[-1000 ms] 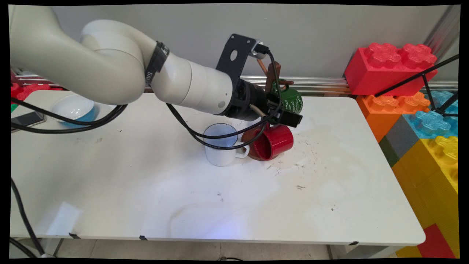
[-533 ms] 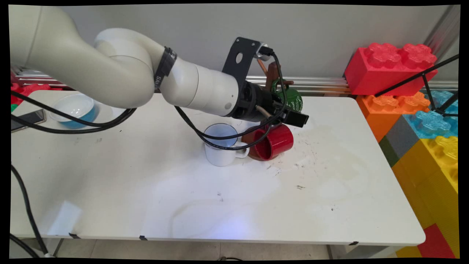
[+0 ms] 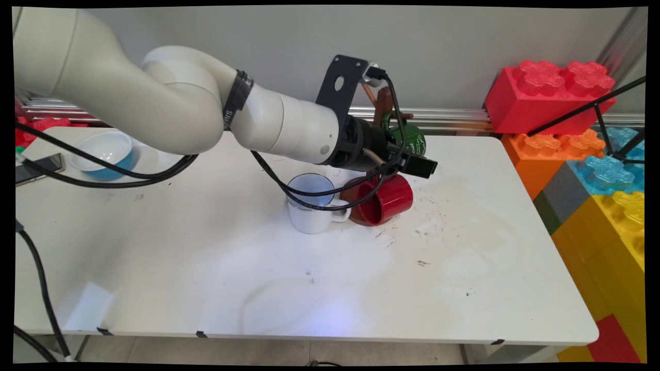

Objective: Pick up the green mug from the rack

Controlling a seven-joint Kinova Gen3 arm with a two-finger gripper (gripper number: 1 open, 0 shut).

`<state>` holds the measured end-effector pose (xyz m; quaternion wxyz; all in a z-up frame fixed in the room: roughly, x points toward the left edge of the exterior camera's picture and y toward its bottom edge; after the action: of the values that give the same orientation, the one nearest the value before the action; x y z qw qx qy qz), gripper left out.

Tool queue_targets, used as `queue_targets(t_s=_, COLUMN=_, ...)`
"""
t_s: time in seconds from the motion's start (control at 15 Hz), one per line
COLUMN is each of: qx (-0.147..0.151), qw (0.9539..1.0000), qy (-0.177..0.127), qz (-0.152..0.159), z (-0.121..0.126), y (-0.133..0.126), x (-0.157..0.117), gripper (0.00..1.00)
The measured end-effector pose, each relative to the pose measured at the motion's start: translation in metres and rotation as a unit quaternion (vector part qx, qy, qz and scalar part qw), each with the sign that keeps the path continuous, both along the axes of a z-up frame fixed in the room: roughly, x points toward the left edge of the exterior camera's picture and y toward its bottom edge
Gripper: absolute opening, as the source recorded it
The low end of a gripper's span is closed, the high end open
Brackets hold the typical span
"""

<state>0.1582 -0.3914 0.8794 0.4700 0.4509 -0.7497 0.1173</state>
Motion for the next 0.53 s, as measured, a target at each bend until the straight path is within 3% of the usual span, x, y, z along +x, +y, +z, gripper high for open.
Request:
queue_targets(t_s=0.13, qx=0.000, qw=1.0000, qy=0.003, qz=0.001, z=-0.0002, y=-0.0011, x=-0.0007, gripper=1.00)
queue_targets(t_s=0.2, qx=0.000, qw=1.0000, qy=0.004, qz=0.001, z=-0.0002, y=-0.0015, x=-0.0009, gripper=0.00)
queue_targets(t_s=0.53, qx=0.002, qw=0.9999, qy=0.007, qz=0.007, z=-0.0005, y=-0.0035, x=0.0011, gripper=0.00)
